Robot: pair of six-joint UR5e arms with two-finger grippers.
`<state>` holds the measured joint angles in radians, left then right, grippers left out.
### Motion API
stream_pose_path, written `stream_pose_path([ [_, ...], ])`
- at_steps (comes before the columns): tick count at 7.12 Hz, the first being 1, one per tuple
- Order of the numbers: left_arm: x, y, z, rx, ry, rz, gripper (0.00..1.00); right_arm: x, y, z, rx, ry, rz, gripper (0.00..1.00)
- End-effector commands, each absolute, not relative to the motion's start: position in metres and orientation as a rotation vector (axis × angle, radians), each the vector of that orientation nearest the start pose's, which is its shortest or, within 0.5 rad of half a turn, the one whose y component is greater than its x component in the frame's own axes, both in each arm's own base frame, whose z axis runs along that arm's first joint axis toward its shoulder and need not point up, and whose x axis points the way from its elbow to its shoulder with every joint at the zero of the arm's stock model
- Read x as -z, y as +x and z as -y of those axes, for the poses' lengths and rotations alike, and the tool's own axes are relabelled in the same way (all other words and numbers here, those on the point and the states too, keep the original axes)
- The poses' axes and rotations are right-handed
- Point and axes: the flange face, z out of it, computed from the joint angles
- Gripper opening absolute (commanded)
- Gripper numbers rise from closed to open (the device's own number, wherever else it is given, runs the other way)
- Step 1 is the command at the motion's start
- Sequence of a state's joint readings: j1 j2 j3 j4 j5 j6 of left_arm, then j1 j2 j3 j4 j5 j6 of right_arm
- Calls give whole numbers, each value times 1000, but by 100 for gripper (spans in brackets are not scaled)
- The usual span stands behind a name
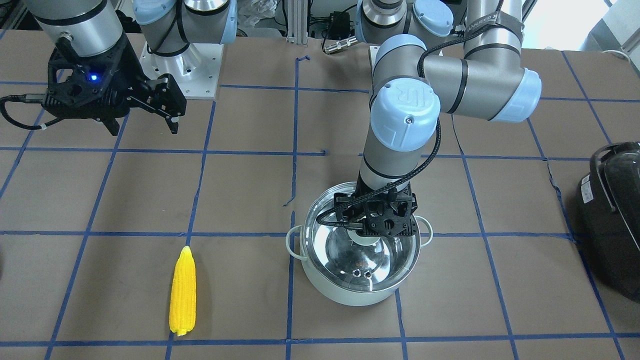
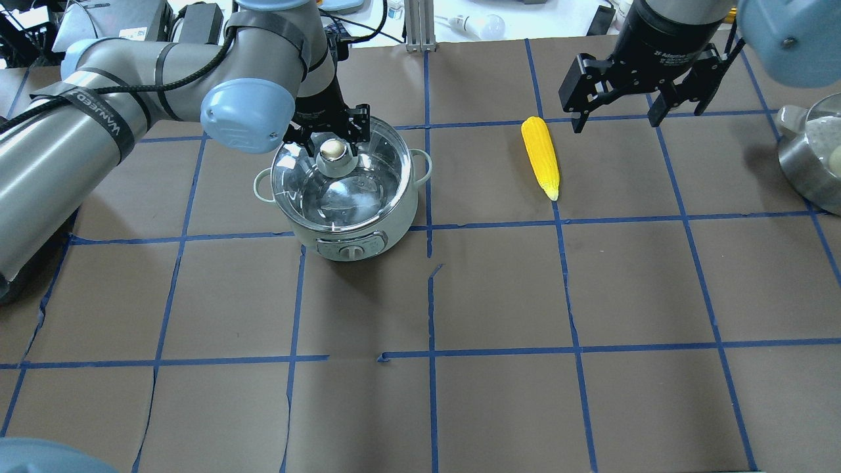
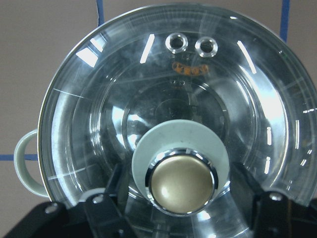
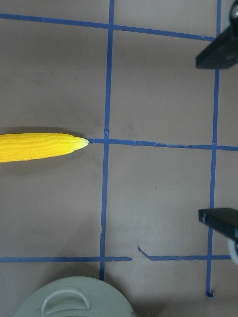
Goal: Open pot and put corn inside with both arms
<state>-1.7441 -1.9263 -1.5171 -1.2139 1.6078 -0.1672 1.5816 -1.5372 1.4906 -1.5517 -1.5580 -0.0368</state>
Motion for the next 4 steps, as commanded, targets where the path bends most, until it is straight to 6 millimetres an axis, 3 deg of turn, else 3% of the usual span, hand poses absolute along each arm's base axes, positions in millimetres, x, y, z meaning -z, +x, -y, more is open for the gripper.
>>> stream_pose_path([
  [1,-349,-236,595,90,10,-3113,45,-509,140,507,46,-75,-3124,100],
  [3,-358,-236,596,118,3,-3117,27,-509,140,507,48,-72,-3124,100],
  [4,-376,-235,593,164,2,-3114,26,-508,140,507,46,-72,-3124,100],
])
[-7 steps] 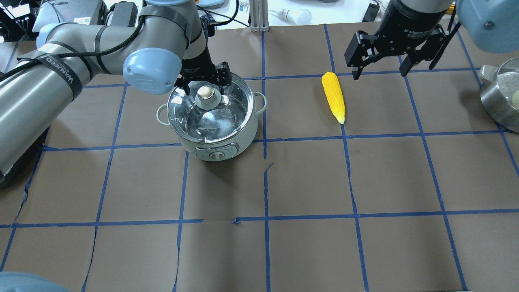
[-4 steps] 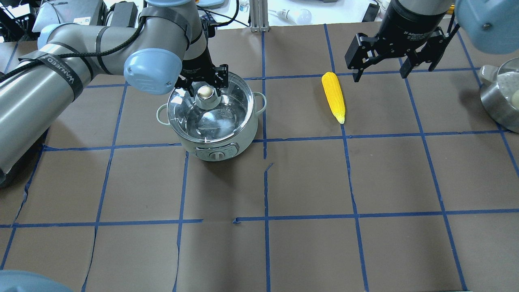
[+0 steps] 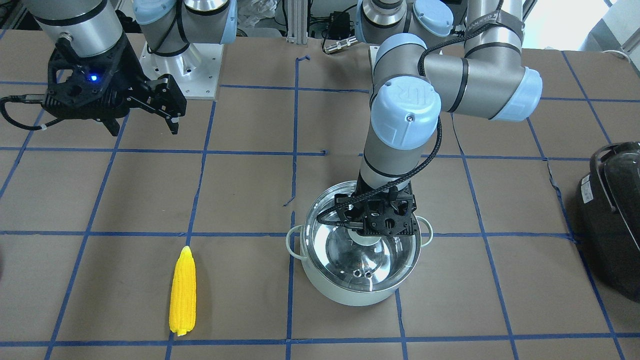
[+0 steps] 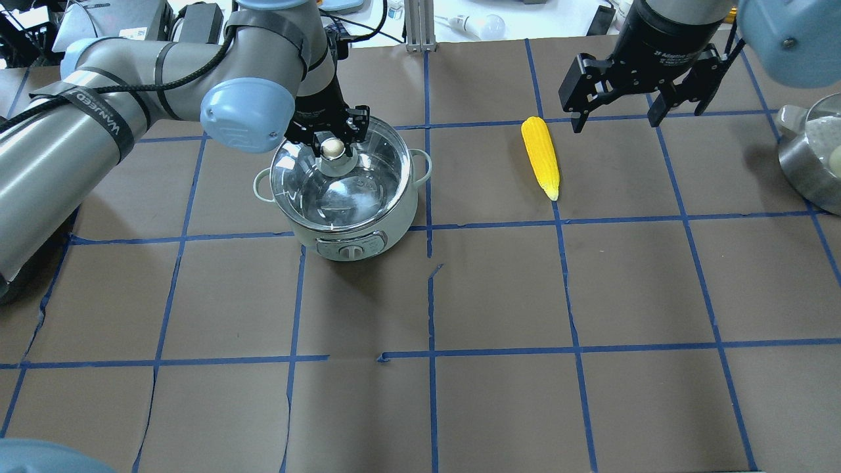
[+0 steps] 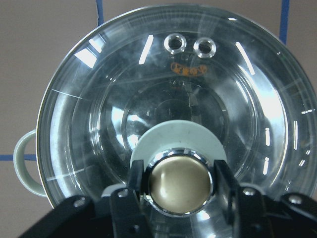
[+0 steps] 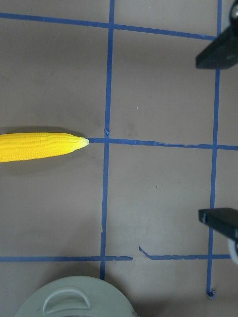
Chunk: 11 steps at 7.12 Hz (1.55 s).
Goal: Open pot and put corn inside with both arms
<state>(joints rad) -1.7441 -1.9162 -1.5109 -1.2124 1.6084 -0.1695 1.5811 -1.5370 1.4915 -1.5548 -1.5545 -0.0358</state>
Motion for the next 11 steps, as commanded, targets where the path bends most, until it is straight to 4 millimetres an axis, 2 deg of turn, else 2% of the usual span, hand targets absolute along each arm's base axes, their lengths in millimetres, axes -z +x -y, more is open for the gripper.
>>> stream_pose_path([
  [1,-388,-229,590,177,-9,-3109,26,-506,140,508,43,-72,-3124,100],
  [3,-408,-192,593,202,-21,-3105,26,-505,141,509,43,-72,-3122,100],
  [4,-414,-152,600,196,-38,-3095,26,-503,139,511,41,-72,-3135,100],
  [5,-418,-97,608,195,-80,-3086,24,-492,140,518,8,-70,-3126,100],
  [6,-415,-36,614,176,-32,-3087,21,-469,139,545,-14,-50,-3123,100],
  [7,-411,4,613,159,-28,-3090,17,-437,137,572,19,-43,-3123,99],
  [8,-398,37,614,124,73,-3090,13,-392,134,606,-2,-50,-3136,97],
  [9,-377,74,612,81,98,-3094,12,-356,121,632,29,-43,-3137,97],
  [10,-353,85,608,51,132,-3105,11,-317,109,656,20,-17,-3136,94],
  [11,-327,87,606,86,127,-3096,11,-288,108,683,58,-12,-3136,93],
])
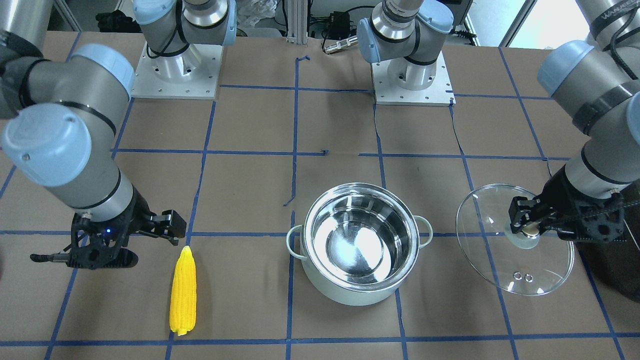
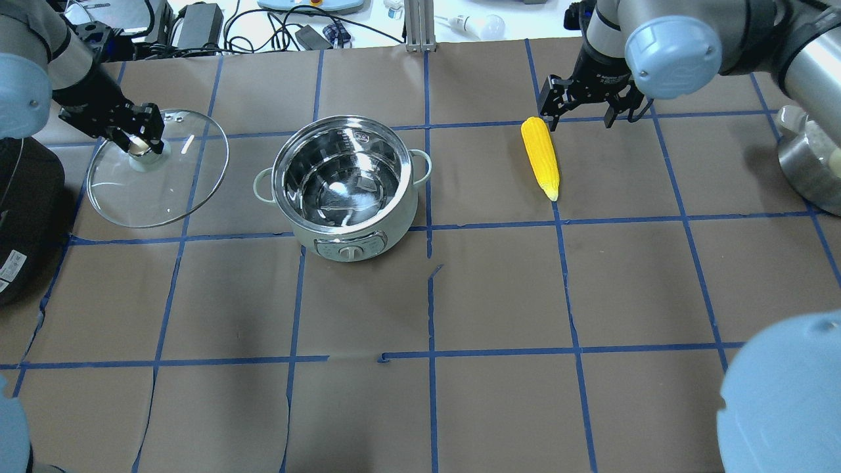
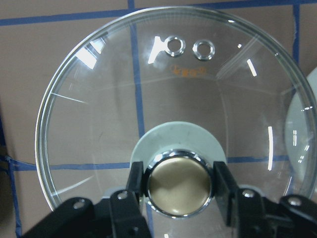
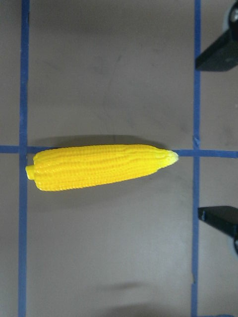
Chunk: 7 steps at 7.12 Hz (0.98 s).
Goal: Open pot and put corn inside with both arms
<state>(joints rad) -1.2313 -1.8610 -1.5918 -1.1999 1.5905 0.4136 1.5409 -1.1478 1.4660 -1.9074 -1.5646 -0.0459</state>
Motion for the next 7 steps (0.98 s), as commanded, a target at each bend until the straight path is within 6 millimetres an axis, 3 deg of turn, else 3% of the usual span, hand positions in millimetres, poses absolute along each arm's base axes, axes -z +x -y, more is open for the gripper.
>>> stream_pose_path([
  [1,-298,85,602,112,125,-3088,11,-256,107,707,94,11,-3133,92],
  [2,-284,83,597,124,127,-3086,11,-235,109,715,111,27,-3120,92],
  [3,-281,84,596,115,125,-3089,11,-229,115,713,97,12,-3087,92],
  [6,-266,85,597,79,111,-3101,11,-210,125,701,47,-44,-3064,87],
  [7,-263,85,594,68,111,-3104,11,-188,126,691,40,-44,-3061,85],
])
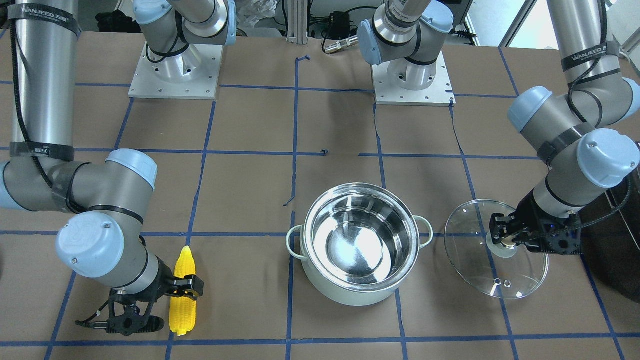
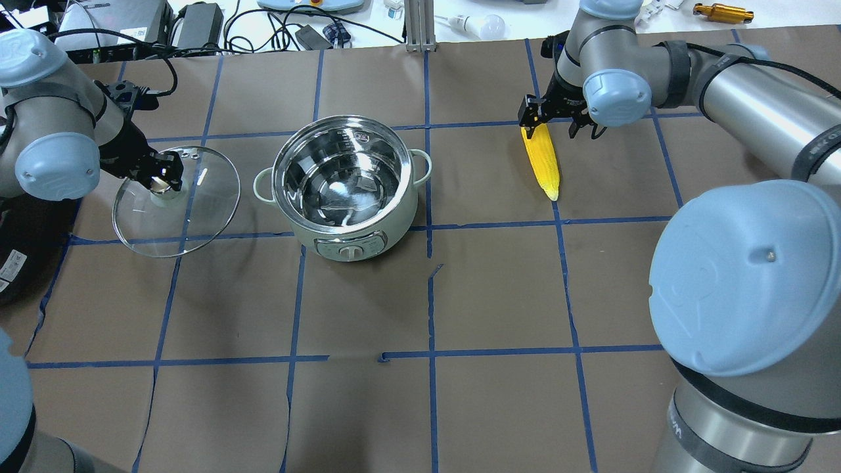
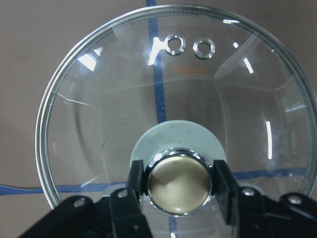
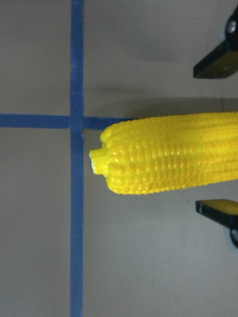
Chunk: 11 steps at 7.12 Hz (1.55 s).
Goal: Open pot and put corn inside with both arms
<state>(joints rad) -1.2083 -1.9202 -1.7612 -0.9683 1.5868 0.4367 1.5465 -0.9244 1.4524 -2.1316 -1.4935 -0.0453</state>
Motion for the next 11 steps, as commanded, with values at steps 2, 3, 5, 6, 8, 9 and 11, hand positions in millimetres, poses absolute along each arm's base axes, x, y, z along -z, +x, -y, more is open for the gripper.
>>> stream_pose_path([
  [2,-251,89,586,61,83,-3107,11,-182,126,687,30,-71,-3054,51],
  [3,-239,97,577,46,55,-3113,11,-184,126,686,24,-106,-3051,17],
  [5,-227,99,570,64,2,-3112,11,-196,125,687,50,-105,-3054,0],
  [6,-229,98,570,69,-15,-3107,22,-211,126,688,83,-72,-3055,0],
  [8,-232,98,570,74,-3,-3107,100,-264,199,684,145,74,-3039,0],
  [9,-240,97,570,94,-3,-3098,100,-281,251,674,108,57,-3039,0],
  [11,-275,88,570,151,17,-3078,100,-305,329,645,72,33,-3040,0],
])
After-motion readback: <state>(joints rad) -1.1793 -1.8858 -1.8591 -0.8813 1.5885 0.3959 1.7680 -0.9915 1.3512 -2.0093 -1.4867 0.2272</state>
